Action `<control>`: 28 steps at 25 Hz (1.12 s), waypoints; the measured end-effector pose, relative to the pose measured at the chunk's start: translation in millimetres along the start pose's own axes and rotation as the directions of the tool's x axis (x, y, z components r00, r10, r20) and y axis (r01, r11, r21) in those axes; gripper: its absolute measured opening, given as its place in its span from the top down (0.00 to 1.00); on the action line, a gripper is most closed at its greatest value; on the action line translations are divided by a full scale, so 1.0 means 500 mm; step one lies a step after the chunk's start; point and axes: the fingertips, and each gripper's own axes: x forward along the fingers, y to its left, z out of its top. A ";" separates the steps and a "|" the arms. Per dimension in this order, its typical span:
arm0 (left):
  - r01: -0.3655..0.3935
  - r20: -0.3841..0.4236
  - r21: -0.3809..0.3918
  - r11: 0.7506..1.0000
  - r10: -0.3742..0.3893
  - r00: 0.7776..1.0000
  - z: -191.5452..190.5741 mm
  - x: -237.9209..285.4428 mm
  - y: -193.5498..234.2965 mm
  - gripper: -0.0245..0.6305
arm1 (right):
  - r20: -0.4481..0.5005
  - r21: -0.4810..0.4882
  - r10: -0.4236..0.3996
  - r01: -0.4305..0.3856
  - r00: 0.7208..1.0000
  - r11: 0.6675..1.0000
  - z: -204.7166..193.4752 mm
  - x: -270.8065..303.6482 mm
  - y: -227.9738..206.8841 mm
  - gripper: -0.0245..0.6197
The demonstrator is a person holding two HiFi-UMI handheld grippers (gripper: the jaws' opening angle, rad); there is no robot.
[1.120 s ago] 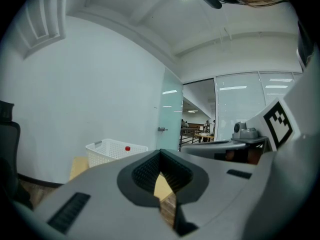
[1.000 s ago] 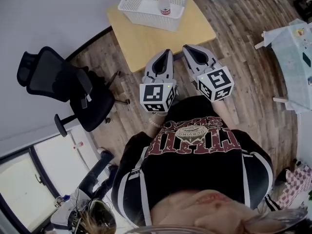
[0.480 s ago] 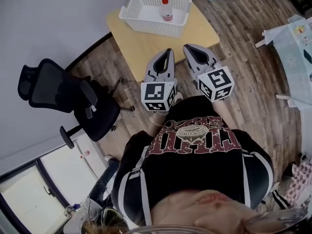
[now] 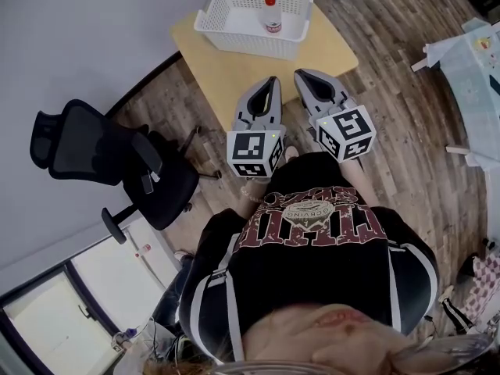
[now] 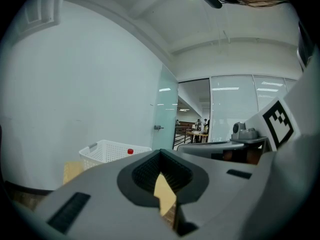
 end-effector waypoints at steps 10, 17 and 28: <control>0.007 0.002 -0.005 1.000 -0.007 1.000 0.001 0.007 0.002 0.90 | -0.007 -0.001 -0.019 0.019 1.000 1.000 -0.002 0.006 -0.012 0.93; 0.004 0.004 -0.003 1.000 -0.004 1.000 0.004 0.029 -0.001 0.90 | -0.010 -0.006 -0.013 0.013 1.000 1.000 0.000 0.010 -0.032 0.93; -0.049 -0.005 0.008 0.999 0.049 0.999 0.015 0.094 0.036 0.90 | -0.028 -0.015 0.046 -0.046 0.999 0.999 0.015 0.077 -0.074 0.94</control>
